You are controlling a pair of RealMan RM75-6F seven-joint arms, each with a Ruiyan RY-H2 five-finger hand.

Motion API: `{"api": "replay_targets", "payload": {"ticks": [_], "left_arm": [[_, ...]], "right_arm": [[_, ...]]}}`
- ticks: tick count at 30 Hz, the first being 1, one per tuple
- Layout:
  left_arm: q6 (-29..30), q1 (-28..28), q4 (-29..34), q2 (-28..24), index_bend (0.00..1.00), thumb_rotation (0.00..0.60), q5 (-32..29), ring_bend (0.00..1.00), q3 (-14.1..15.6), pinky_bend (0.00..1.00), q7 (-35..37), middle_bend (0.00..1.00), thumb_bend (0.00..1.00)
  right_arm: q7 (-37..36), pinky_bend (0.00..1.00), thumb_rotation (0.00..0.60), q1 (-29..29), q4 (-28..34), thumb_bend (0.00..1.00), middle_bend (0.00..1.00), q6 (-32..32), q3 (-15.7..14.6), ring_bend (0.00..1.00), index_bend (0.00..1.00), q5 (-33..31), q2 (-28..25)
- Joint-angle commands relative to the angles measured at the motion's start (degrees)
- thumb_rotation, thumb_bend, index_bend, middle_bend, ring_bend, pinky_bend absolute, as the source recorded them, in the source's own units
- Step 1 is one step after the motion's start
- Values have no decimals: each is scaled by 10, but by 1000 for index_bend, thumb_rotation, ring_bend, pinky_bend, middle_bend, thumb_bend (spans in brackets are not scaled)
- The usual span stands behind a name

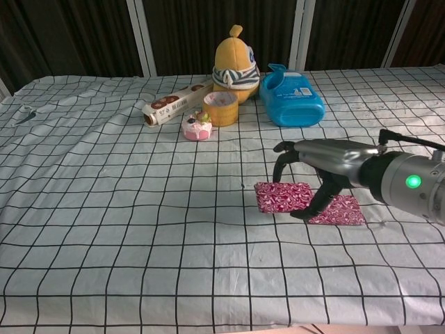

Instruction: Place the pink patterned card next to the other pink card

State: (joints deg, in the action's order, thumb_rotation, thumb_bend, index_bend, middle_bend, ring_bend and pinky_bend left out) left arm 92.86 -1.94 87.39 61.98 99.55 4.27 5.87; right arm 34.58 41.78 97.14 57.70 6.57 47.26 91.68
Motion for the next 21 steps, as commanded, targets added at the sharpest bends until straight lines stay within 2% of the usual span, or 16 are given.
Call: {"api": "replay_targets", "payload": {"ticks": [1,7,10,16,21], "left_arm": [[3,1,-1,-1,0,600,0,0,0,0,3,67,432],[8,5,-6,-2,0,600,3,0,2,0,9,67,432],[9,5,-6,-2,0,600,3,0,2,0,10,66,432],[11,6,-8,-1,0,600,5,0,3,0,10,66,432],[7,5,-5,-1,0,600,3,0,2,0,7,66,432]], "right_arm": [[32,1,600,24,-14,201,0,11,14,0,439,-27,40],[60,1,600,44,-47,202,0,18,18,0,416,-60,86],[66,1,600,45,-49,201,0,23,13,0,316,-60,89],[65,1,600,37,-21,201,0,32,-3,0,86,-44,63],[53,1,600,18,27,201,0,50,-23,0,25,-9,15]]}}
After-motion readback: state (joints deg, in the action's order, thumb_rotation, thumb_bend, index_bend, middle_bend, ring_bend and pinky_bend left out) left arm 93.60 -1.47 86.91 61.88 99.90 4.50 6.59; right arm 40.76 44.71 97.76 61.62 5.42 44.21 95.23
